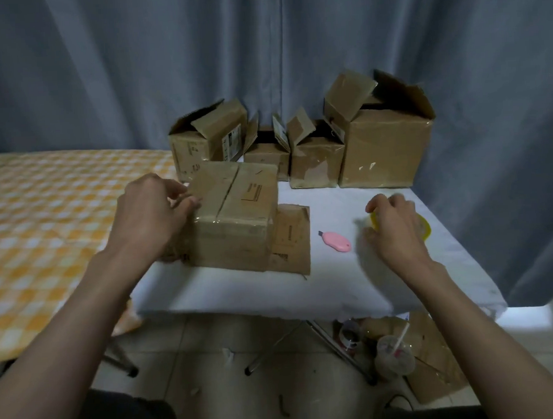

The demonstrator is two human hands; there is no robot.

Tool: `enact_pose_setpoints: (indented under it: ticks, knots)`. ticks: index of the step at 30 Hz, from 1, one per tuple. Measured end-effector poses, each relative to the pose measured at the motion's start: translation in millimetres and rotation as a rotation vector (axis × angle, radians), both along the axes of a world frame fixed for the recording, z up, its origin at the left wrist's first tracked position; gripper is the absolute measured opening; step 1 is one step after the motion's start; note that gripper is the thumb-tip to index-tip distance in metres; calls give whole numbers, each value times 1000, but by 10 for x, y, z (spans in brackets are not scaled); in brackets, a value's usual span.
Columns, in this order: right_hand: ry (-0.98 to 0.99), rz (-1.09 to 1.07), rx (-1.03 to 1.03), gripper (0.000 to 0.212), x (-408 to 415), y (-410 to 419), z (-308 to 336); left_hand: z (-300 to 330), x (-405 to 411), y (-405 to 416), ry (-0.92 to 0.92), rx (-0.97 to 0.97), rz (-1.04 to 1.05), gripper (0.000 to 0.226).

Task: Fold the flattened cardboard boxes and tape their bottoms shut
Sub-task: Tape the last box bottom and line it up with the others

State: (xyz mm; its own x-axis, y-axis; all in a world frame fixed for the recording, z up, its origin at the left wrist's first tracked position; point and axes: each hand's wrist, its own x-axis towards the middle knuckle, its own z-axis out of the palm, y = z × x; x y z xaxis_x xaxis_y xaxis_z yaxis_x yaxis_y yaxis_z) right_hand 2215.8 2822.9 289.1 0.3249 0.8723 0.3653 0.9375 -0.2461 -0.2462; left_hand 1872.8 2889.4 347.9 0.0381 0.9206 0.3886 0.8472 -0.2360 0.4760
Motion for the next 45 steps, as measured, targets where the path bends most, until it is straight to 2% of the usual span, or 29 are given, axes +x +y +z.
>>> enact_pose_setpoints:
  ticks: [1,3,4,6,9,14,19,23,29,35,39,43,45]
  knots:
    - [48,27,61,25,-123,23,65,-3,-51,0,-23,-23,9,23]
    - [321,144,183,12,-436,53,230,-25,-122,9,-78,-57,19,18]
    - [482,202,197,13,-601,56,301,-37,-146,14,-111,-68,24,17]
    - [643,311,186,19,-894,56,384,-63,-177,24,-180,-72,33,16]
    - [722,419,74,10,-1168,66,373,-91,-195,16,-297,-88,10,13]
    - [636,417,73,5,-1134,159,304,-181,-165,-41,-521,-167,-121,5]
    - [769,434,10,7,-956,165,264,-275,-177,-58,-732,-292,-223,18]
    - [814,494,5,5,-938,123,260,-304,-174,-86,-717,-305,-293,31]
    - [905,610,-37,21,-863,45,303,-309,-183,-115,-593,-213,-409,34]
    - [805,623,43,23,-870,60,223,-394,-161,-69,-528,-122,-439,25]
    - [615,637,118,17,-890,80,155,-472,-165,-21,-415,27,-459,29]
    - [293,653,314,21,-880,175,54,-559,-170,19,-210,260,-540,34]
    - [269,656,339,21,-856,220,23,-597,-173,43,-171,303,-549,30]
